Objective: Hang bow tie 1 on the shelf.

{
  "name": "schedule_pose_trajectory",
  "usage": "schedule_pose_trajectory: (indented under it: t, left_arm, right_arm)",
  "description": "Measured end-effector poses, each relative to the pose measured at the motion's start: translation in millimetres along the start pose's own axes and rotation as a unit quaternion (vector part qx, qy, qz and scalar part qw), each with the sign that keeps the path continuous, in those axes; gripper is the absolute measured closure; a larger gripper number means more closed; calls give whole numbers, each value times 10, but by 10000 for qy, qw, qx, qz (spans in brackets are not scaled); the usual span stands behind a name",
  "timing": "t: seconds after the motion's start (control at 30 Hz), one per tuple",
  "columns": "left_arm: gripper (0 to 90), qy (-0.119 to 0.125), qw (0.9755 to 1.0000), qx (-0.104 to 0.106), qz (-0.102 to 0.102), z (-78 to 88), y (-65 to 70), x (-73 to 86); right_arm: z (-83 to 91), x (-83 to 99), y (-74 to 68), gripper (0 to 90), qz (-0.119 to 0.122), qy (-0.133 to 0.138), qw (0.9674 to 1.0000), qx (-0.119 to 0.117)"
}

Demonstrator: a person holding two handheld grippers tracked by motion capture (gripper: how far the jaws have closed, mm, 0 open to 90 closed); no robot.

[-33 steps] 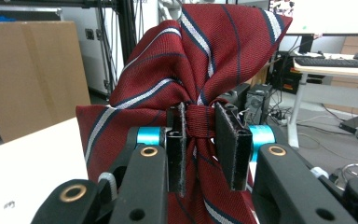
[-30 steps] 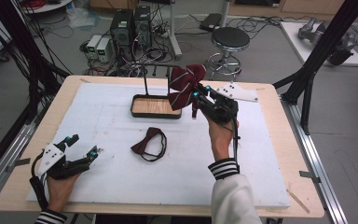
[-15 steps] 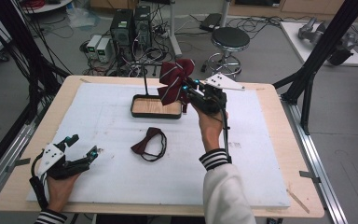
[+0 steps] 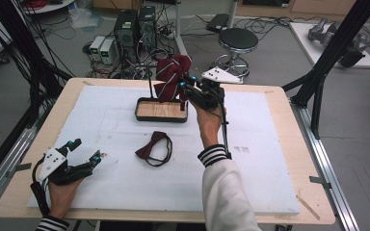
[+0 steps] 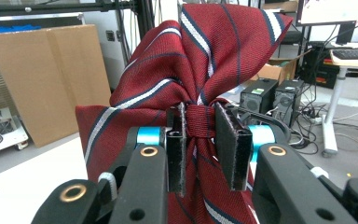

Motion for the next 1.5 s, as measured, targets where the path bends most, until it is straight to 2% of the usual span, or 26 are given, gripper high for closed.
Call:
schedule_pose_trajectory:
  t: [0.1,0.17,0.33,0.6,0.73,0.8,0.9,0.97,1.13,1.17,1.2,1.5]
  left_arm:
    - [171,-3,10000,-9,-1,0,-1,0]
    - [171,-5,10000,-7,-1,0,-1,1]
    - [171,5,10000,-17,-2,-1,-3,0]
    - [172,11,10000,-15,20,-1,-1,0]
    - [172,8,10000,-9,19,-1,-1,0]
    - [173,8,10000,-10,16,-1,-2,0]
    - [173,12,10000,-10,16,-2,-2,-1]
    - [173,2,10000,-10,28,0,-3,0]
    - [173,20,10000,-13,42,-3,-6,-2]
    - [173,14,10000,-13,48,-3,-6,-2]
    - [173,11,10000,-11,46,-3,-8,-2]
    - [173,4,10000,-13,47,-4,-8,-1]
  right_arm:
    - [-34,-5,-1,747,20,-30,10000,9]
    - [-72,-24,-1,747,-103,-24,9999,-29]
    - [-119,-46,-3,747,-57,-39,10000,-33]
    - [-202,-109,33,747,-219,-32,9997,-97]
    - [-234,-110,85,747,-211,-37,9998,-27]
    - [-259,-73,134,746,-127,-121,9998,59]
    - [-259,-76,171,747,-217,-68,9997,53]
    - [-253,-78,239,747,-236,-28,9996,132]
    - [-234,-59,342,747,-321,-52,9993,203]
    - [-222,-75,360,747,-491,38,9987,136]
    - [-221,-83,361,747,-520,75,9985,131]
    - [-198,-102,319,746,-410,58,9991,123]
Point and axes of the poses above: each handheld gripper's, and its own axes: z roughly backward along the jaws, x roughly out of its underside, y roughly to its right, the point moved 9 cm from there along -z, roughly forward along the jaws, and after that the axes turned 4 degrees about x, right-handed, at the moved point
